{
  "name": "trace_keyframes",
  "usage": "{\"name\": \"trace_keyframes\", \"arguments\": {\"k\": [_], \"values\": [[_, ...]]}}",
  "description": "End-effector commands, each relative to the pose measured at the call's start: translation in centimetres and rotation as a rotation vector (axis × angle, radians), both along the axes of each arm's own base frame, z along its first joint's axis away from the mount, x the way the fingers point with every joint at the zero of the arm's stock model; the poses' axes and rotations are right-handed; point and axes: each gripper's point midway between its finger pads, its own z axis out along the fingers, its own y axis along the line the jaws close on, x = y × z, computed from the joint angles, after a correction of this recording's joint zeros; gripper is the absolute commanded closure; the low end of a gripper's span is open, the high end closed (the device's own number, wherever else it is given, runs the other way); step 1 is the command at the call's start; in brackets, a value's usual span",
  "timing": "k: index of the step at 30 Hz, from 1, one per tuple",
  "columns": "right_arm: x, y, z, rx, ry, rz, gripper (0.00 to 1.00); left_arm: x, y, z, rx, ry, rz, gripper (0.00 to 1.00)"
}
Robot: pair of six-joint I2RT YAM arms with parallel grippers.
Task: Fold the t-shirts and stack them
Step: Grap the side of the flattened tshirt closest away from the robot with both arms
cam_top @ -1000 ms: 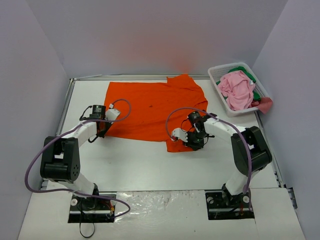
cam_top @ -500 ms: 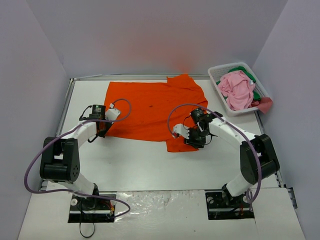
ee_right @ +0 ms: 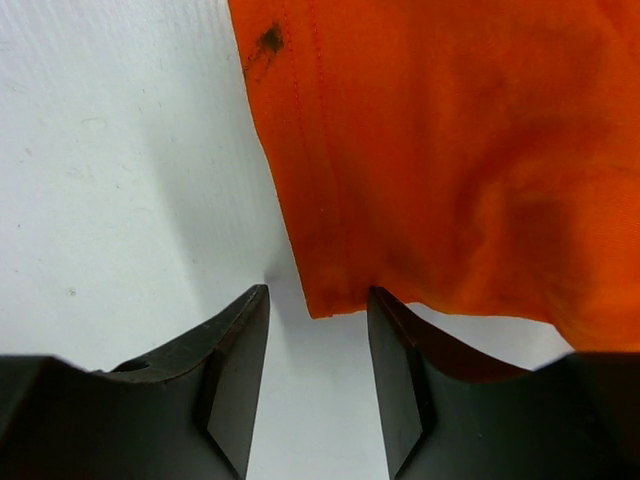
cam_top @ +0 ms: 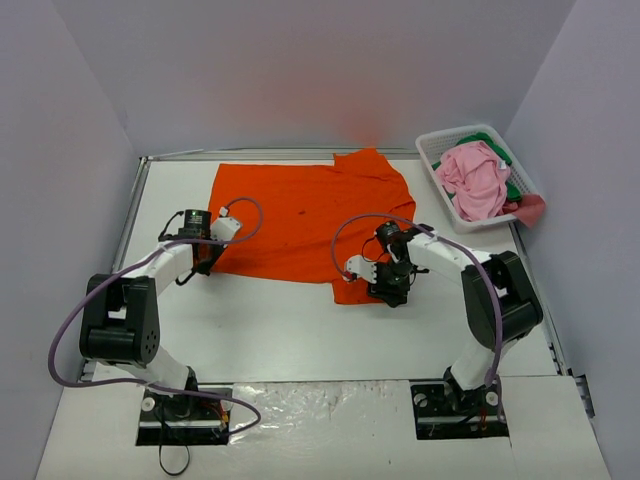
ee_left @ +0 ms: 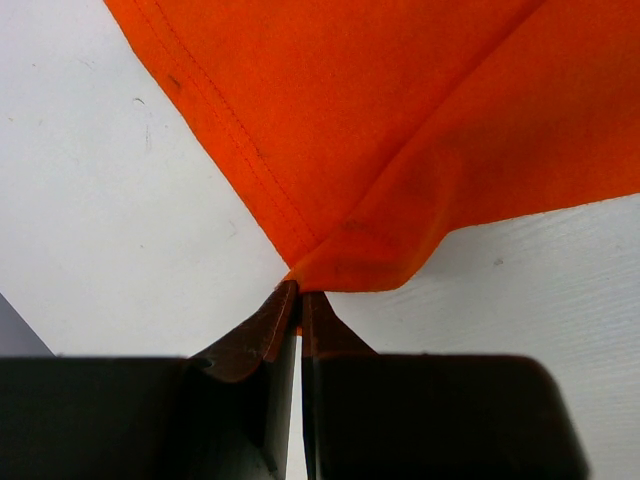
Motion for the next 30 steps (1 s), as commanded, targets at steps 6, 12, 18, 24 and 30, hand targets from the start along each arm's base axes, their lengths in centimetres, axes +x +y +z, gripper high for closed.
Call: {"name": "trace_keyframes", "arguments": {"k": [6, 12, 18, 24, 30], "values": [[0.0, -0.7, -0.7, -0.045, 0.031, -0.005, 0.57, 0.1, 0.0, 1.0, -0.015, -0.019, 0.001, 0.98], [-0.2, -0.8, -1.2, -0.064, 0.020, -0.023, 0.64, 0.1, -0.1, 0.9, -0.018, -0.017, -0.004, 0.98], [0.3, -0.8, -2.0, -0.098, -0.035, -0.055, 0.96, 0.0, -0.2, 1.2, -0.026, -0.023, -0.004, 0.98], [0.3, -1.0, -2.6, -0.116, -0.031, -0.083, 1.00, -0.1, -0.3, 1.5, -0.033, -0.028, -0.010, 0.98], [0.0, -0.7, -0.1, -0.088, -0.039, -0.105, 1.00, -0.5, -0.9, 2.6, -0.049, -0.033, -0.046, 0.98]]}}
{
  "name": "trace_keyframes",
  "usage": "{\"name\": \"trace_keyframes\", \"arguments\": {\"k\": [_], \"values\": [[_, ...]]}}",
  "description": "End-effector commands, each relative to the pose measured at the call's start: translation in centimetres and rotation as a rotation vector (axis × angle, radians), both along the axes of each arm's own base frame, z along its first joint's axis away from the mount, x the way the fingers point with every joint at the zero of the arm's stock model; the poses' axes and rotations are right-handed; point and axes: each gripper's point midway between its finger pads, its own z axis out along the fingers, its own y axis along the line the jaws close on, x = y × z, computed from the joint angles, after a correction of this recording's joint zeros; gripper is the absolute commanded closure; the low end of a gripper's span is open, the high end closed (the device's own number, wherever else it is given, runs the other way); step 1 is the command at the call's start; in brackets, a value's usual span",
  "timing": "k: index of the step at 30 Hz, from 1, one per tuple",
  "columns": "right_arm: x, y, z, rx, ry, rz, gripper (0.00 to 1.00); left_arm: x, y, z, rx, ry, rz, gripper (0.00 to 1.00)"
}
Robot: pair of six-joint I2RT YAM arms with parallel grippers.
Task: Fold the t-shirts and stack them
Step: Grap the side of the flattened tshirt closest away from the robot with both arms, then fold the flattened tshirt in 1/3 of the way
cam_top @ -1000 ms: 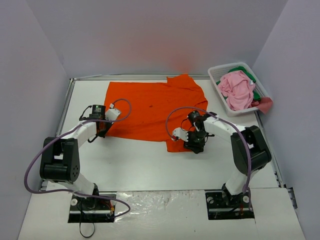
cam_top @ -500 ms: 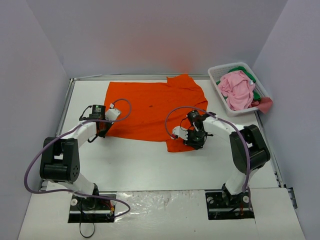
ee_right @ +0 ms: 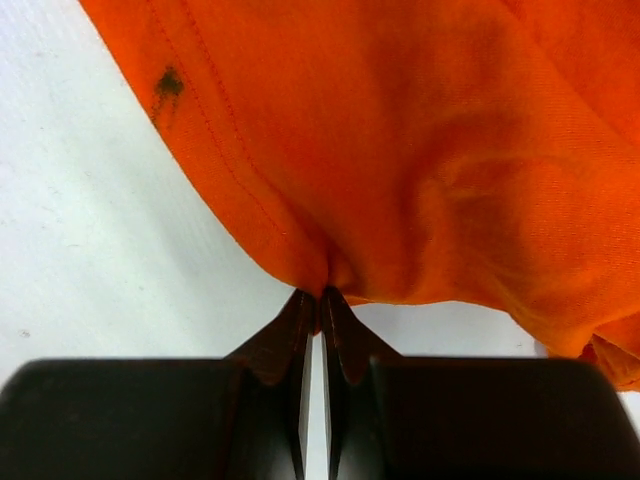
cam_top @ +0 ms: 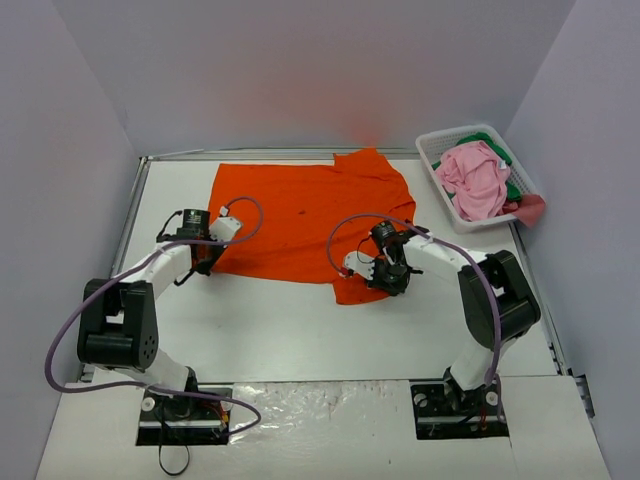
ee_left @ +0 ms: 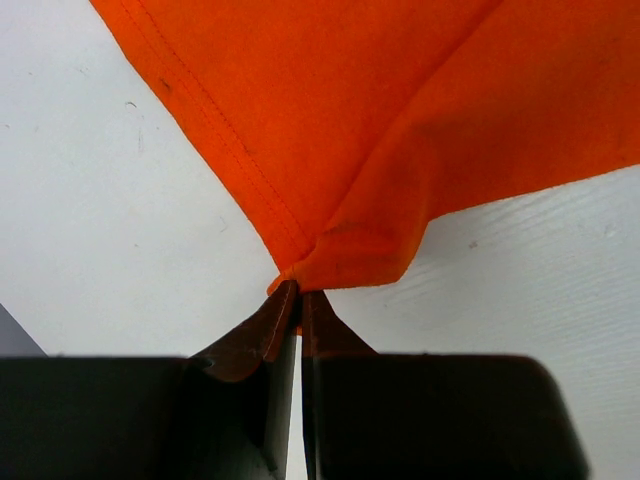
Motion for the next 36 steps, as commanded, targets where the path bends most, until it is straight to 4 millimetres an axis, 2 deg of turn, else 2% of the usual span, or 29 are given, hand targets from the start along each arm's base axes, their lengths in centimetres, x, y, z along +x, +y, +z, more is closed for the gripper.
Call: {"name": "trace_keyframes", "arguments": {"k": [1, 3, 4, 5, 13, 19, 28, 36], "values": [[-1.8, -0.2, 1.1, 0.004, 0.054, -0.019, 1.00, -0.5, -0.4, 2.1, -0.027, -0.025, -0.035, 0.98], [-2.6, -0.3, 2.4, 0.008, 0.090, -0.029, 1.00, -0.7, -0.7, 2.8, -0.034, -0.037, -0.066, 0.98], [-2.4, 0.1, 3.2, 0.023, 0.089, -0.031, 1.00, -1.0, -0.7, 2.8, -0.032, -0.029, -0.072, 0.98], [-3.2, -0.1, 3.8, 0.016, 0.118, -0.036, 1.00, -1.1, -0.9, 3.2, -0.037, -0.038, -0.082, 0.98], [-4.5, 0.6, 8.0, 0.110, 0.079, -0.076, 1.00, -3.6, -1.0, 3.0, -0.031, -0.022, -0.141, 0.98], [-6.0, 0.5, 10.5, 0.162, 0.059, -0.114, 1.00, -5.0, -0.8, 2.8, -0.012, -0.024, -0.173, 0.98], [-8.0, 0.0, 12.3, 0.186, 0.068, -0.135, 1.00, -6.3, -0.1, 2.0, 0.026, -0.032, -0.196, 0.98], [-7.1, -0.2, 12.8, 0.197, 0.054, -0.146, 1.00, -6.2, 0.1, 1.6, 0.039, -0.034, -0.195, 0.97]]}}
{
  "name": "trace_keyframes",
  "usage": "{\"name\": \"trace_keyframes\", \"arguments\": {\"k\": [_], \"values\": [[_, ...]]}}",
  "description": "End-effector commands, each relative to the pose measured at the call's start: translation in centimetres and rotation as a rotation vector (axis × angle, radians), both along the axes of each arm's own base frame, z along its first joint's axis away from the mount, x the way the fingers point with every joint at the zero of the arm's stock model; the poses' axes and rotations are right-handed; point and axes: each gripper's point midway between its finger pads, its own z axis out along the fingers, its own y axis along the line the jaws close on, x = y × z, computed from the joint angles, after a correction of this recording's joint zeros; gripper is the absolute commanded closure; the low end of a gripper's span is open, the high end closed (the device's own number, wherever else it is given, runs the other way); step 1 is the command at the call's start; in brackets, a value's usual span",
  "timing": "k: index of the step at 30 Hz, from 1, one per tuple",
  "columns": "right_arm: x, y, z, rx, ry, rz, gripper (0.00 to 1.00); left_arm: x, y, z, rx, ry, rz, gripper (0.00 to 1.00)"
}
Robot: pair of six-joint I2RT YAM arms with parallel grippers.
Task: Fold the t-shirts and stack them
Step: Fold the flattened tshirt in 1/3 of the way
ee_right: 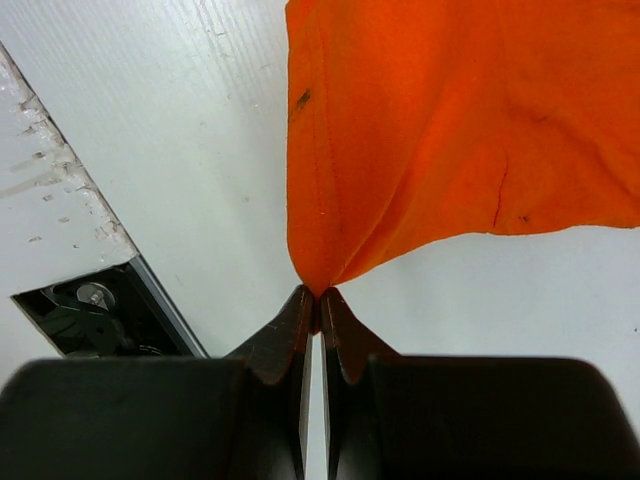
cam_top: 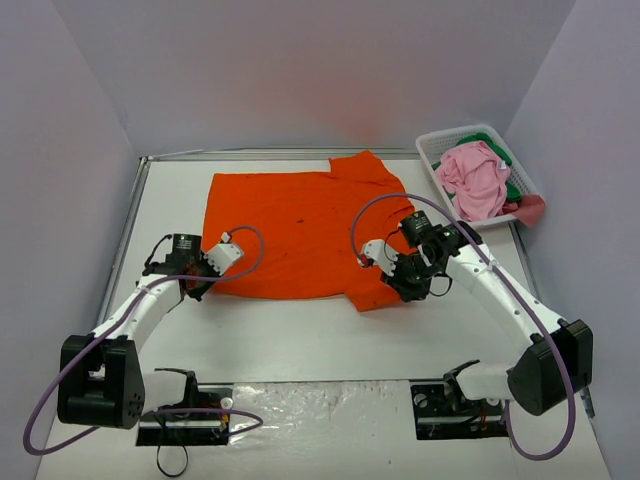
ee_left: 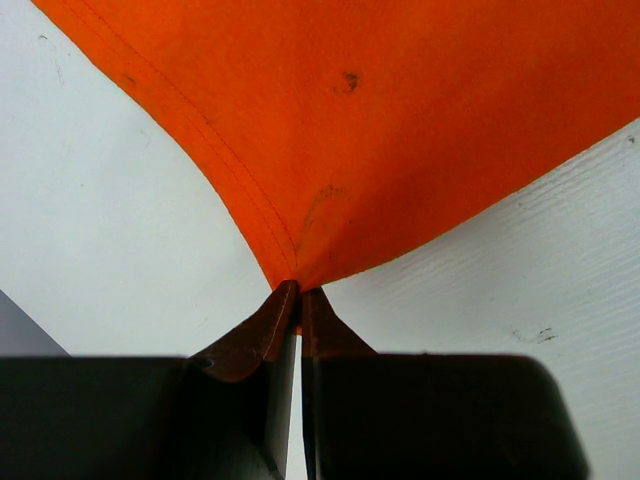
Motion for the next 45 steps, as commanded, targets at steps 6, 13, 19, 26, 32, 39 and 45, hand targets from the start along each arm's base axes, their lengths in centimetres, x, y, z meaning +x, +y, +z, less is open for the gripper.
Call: {"name": "trace_keyframes", "arguments": {"k": [6, 13, 19, 26, 32, 39, 45], "values": [[2.1, 0.3, 2.0, 0.012, -0.007, -0.017, 1.00, 1.1, 0.3, 0.9, 0.012, -0.035, 0.011, 0.98], [6.6, 0.4, 3.7, 0.026, -0.058, -0.042, 1.00, 2.8, 0.9, 2.0, 0.043, -0.077, 0.025, 0.98], [10.3, 0.4, 3.9, 0.022, -0.068, -0.054, 1.00, 4.4, 1.5, 2.9, 0.071, -0.086, 0.027, 0.98], [13.6, 0.9, 3.9, 0.018, -0.067, -0.058, 1.00, 6.1, 1.9, 3.3, 0.085, -0.084, 0.030, 0.98], [17.6, 1.1, 4.1, 0.012, -0.076, -0.065, 1.00, 8.0, 2.3, 3.5, 0.099, -0.073, 0.028, 0.98], [21.6, 1.2, 3.7, -0.001, -0.088, -0.064, 1.00, 11.0, 2.3, 3.9, 0.103, -0.056, 0.023, 0.98], [25.1, 1.1, 2.2, -0.013, -0.103, -0.060, 1.00, 13.7, 2.2, 3.2, 0.110, -0.010, 0.013, 0.98]]}}
